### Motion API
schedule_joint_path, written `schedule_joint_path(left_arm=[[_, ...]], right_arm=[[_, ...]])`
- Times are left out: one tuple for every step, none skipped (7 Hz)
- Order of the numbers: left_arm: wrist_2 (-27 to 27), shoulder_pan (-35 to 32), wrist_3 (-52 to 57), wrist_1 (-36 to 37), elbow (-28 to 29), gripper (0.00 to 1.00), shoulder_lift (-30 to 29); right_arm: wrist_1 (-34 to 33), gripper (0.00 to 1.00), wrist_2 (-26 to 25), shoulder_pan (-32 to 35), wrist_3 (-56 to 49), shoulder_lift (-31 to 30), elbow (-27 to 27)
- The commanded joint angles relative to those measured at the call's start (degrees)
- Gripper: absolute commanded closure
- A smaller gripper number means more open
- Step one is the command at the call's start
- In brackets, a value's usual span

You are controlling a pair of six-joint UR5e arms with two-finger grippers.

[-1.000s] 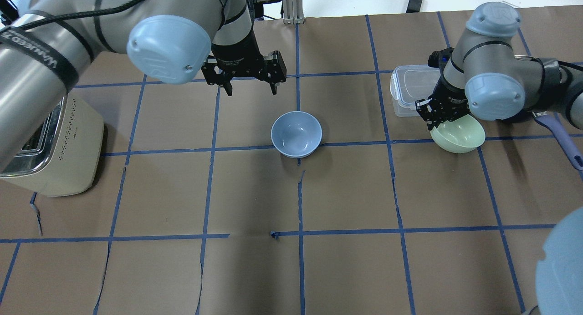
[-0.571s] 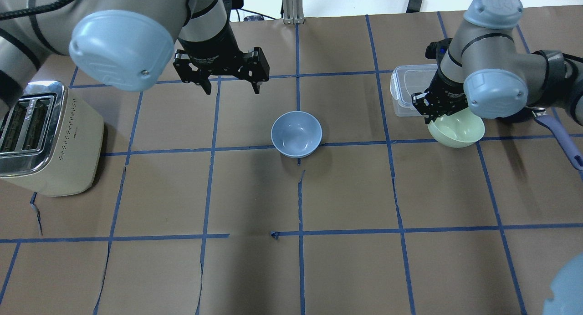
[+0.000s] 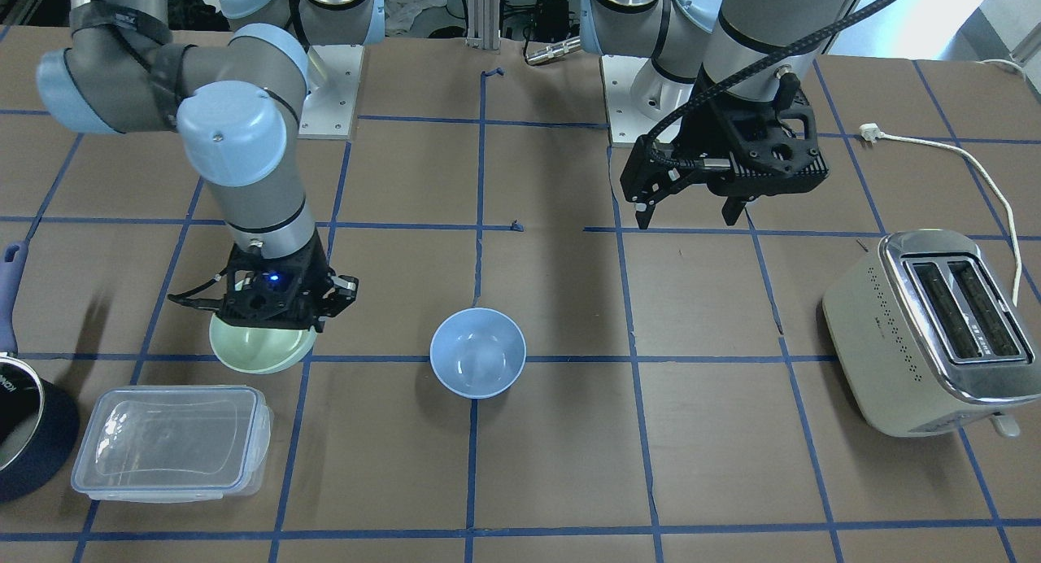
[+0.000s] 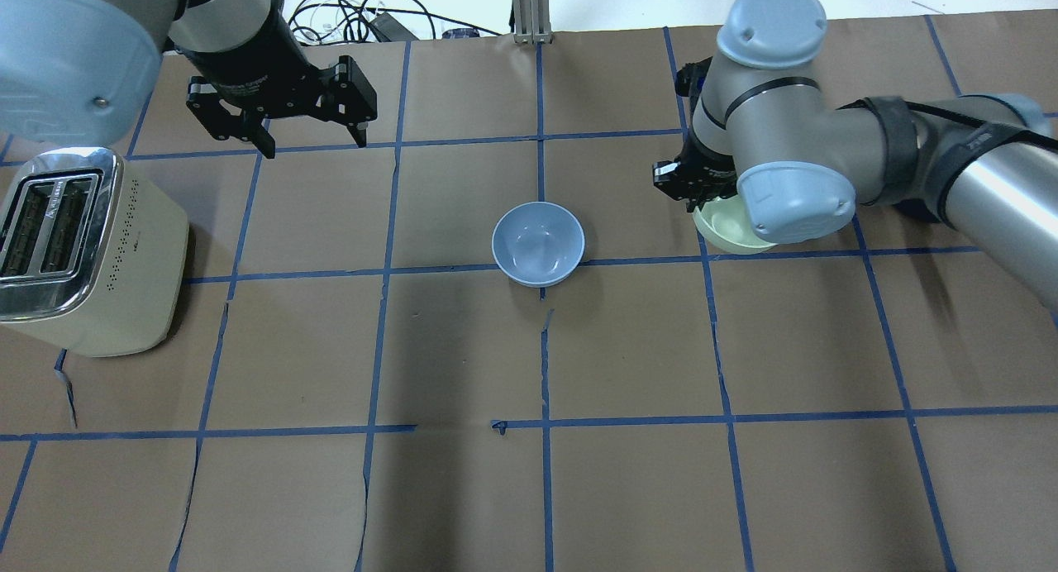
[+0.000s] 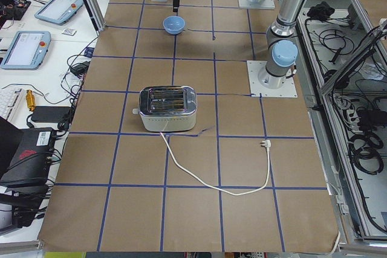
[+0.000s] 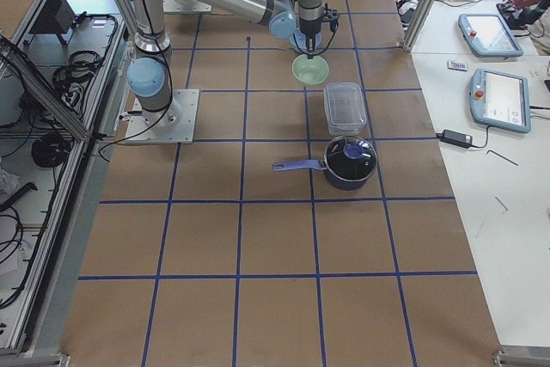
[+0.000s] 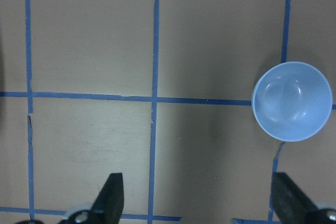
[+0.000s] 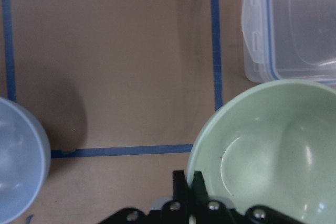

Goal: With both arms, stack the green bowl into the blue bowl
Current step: 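Carry the green bowl with the right gripper over the blue bowl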

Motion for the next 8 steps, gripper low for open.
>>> schedule_joint_path(left_arm=[[-1.44, 0.15, 2.55, -0.04, -0.19, 0.0, -0.31], [-2.15, 0.14, 2.81, -0.13, -0.28, 0.0, -0.23], [-2.15, 0.32, 2.73, -0.22, -0.37, 0.0, -0.05], [-2.15, 0.23, 2.55, -0.13, -0.8, 0.0, 0.21], [-2.15, 0.23, 2.55, -0.04, -0.98, 0.0, 0.3], [-2.07, 0.49, 2.64, -0.13, -0.98, 0.0, 0.3], [-2.07, 0.58, 2.73, -0.13, -0.98, 0.0, 0.39], [-2.07, 0.67, 2.73, -0.13, -0.98, 0.0, 0.39]], right_arm=[[-2.55, 1.0, -3.3, 8.98, 1.28, 1.31, -1.58], [-2.63, 1.0, -3.75, 12.75, 2.85, 3.67, -4.37], [-2.11, 1.0, -4.11, 15.75, 3.39, 8.39, -9.88], [-1.59, 1.0, -5.07, 18.13, 5.05, 12.01, -14.38], [-1.67, 1.0, -5.08, 19.11, 5.67, 13.35, -15.03], [-1.93, 1.0, -4.64, 19.64, 5.68, 13.62, -15.21], [-2.11, 1.0, -4.72, 20.78, 5.68, 14.06, -15.13], [-2.46, 1.0, -4.72, 21.14, 5.68, 15.28, -15.21]])
